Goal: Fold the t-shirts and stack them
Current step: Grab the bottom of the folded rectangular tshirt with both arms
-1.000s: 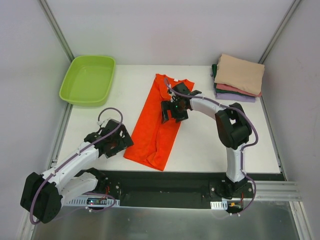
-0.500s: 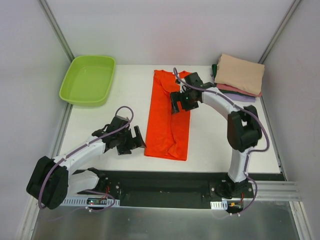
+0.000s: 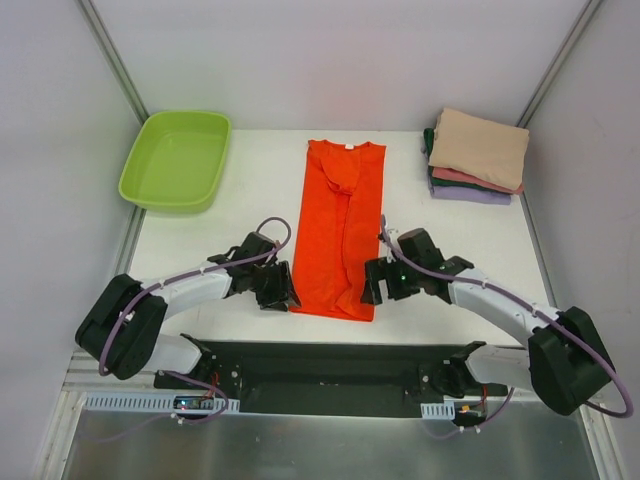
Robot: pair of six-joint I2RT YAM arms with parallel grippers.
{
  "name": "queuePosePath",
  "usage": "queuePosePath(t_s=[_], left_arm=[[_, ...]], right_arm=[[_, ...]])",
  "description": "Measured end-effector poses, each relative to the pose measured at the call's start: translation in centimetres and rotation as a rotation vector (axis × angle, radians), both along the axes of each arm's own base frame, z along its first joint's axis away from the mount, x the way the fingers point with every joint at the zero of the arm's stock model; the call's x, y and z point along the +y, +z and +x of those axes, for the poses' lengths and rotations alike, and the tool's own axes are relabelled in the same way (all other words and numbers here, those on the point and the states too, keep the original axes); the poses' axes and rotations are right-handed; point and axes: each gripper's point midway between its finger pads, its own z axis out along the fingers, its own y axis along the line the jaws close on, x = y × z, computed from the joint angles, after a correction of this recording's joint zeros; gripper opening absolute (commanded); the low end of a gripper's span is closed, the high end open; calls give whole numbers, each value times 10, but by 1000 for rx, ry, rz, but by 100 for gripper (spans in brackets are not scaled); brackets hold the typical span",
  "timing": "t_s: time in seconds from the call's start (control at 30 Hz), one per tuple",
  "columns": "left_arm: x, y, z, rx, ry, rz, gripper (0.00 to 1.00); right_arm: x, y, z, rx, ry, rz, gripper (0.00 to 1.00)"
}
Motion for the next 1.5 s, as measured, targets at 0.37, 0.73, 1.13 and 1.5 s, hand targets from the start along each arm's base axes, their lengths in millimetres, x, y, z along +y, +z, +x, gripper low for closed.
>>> queuePosePath(t_s=[0.37,0.73,1.13,1.5], left_arm=[[-4,-9,5,21,13,17,1],[-9,-10,1,19,6,20,0],[-9,-11,0,23,29,12,0],[-8,-11,-1,25,42,6,0]], right_arm=[[22,-7,-50,33,111,7,88],[6,-25,-51,7,86,-193,78],[2,-45,-63,54,107,-261,58],[8,-51,-61,42,102,-271,5]])
